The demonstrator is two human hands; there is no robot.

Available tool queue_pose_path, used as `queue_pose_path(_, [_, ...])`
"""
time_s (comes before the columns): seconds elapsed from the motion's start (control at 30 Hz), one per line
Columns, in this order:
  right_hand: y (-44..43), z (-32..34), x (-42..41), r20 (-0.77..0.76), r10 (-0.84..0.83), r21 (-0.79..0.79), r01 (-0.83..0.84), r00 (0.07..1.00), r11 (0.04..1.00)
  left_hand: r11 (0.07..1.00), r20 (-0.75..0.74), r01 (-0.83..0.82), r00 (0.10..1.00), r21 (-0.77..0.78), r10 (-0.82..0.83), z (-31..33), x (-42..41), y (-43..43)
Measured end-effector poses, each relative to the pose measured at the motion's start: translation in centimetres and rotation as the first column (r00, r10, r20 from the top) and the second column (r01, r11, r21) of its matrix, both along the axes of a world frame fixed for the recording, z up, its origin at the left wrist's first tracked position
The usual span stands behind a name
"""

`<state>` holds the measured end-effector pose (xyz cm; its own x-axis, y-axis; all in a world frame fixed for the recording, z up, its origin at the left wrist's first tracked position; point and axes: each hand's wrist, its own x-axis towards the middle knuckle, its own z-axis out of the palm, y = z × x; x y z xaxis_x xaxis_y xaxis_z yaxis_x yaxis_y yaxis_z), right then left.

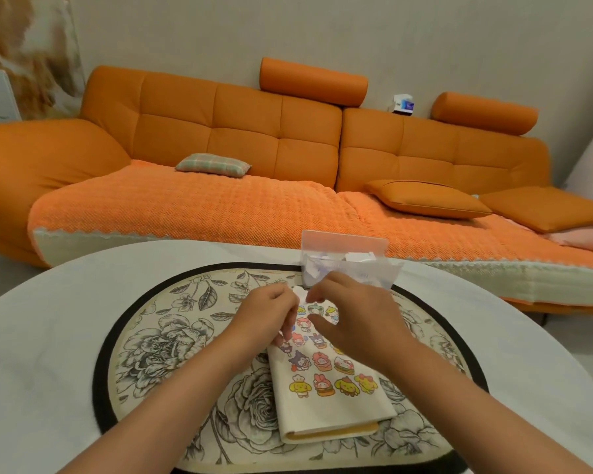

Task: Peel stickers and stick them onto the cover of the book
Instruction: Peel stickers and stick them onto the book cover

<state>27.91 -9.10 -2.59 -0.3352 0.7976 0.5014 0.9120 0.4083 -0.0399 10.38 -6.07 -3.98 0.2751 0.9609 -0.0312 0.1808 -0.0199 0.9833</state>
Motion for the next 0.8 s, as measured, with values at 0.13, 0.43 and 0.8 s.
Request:
queue_pose_path(0.13, [-0.3, -0.9, 0.1, 0.004, 0.025, 0.137, -0.026, 1.000, 0.990, 0.999, -0.016, 0.011, 1.000, -0.047, -0.012, 0.0, 0.6, -0.8])
queue_pose_path(0.43, [-0.6, -1.0, -0.7, -0.248, 0.029, 0.196, 0.021, 0.968, 0.980, 0.908, 0.413, 0.187, 0.911, -0.374, -0.018, 0.9, 1.2, -1.8])
queue_pose_path(0.8, [-1.5, 0.8, -0.4, -0.868, -0.479, -0.478, -0.478, 0.130, 0.737, 0.988, 0.315, -0.020, 0.947, -0.152, 0.067, 1.6, 1.7, -2.7])
